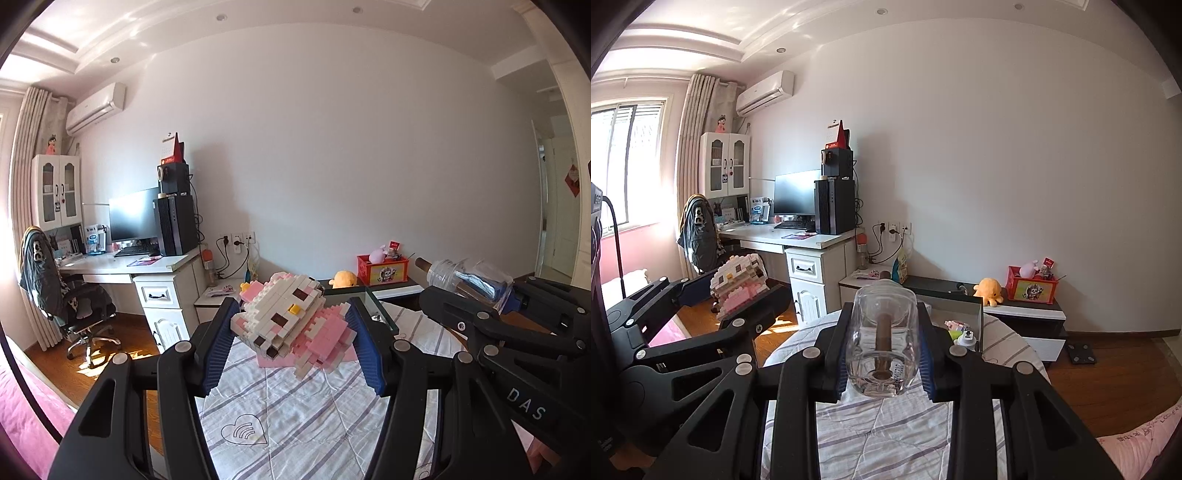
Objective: Organize rigid objects
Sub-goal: 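Lift the block figure and glass jar over the pink box with both grippers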
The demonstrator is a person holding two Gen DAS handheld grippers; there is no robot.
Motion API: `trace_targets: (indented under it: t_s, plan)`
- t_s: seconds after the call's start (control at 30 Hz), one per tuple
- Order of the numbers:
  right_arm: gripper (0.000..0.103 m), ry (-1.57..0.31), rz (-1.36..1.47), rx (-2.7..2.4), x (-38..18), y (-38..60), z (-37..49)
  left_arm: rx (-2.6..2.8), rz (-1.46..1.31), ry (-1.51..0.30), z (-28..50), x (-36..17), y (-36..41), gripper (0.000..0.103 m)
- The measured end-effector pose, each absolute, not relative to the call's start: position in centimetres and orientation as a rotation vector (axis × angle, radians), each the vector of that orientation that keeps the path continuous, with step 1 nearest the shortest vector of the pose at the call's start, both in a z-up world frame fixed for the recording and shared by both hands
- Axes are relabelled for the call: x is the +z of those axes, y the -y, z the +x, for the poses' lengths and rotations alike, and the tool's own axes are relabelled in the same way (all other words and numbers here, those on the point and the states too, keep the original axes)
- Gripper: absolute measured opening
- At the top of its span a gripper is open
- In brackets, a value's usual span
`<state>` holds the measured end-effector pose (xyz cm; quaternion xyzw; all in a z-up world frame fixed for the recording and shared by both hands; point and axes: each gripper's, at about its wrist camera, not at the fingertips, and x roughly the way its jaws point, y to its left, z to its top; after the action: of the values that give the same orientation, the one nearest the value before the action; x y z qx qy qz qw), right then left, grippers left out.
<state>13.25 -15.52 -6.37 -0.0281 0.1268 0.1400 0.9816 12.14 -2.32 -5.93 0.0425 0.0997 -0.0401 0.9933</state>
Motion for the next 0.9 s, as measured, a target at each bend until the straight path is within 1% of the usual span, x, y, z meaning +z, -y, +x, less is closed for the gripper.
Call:
trace_targets:
  t_s: [0.23,0.43,0.6,0.77,0.9]
  plan:
    - [0.031,-0.278,-0.055,0.277,-6.9,15.5,14.9,-0.088,0.087,-0.223,13.9,-6.6,2.6,0.061]
    - [0.031,-0.294,-0.065,0.272,-7.0,15.6,17.8,-0.092,0.115,-0.228,17.8,-6.7,3.2,0.061]
    - [0.031,-0.311,-0.093,0.258,-7.1,16.1,22.7,-0.117,0.142,-0.241,23.6,-6.8,3.8,0.061]
    - [0.031,-0.341,-0.117,0.252,-7.4,16.6,29.5,-0.118,0.180,-0.274,31.1,-7.7,4.8,0.061]
    - [0.031,-0.390,-0.119,0.249,-8.6,17.4,35.3,-0.138,0.179,-0.350,37.6,-9.3,5.5,0.061]
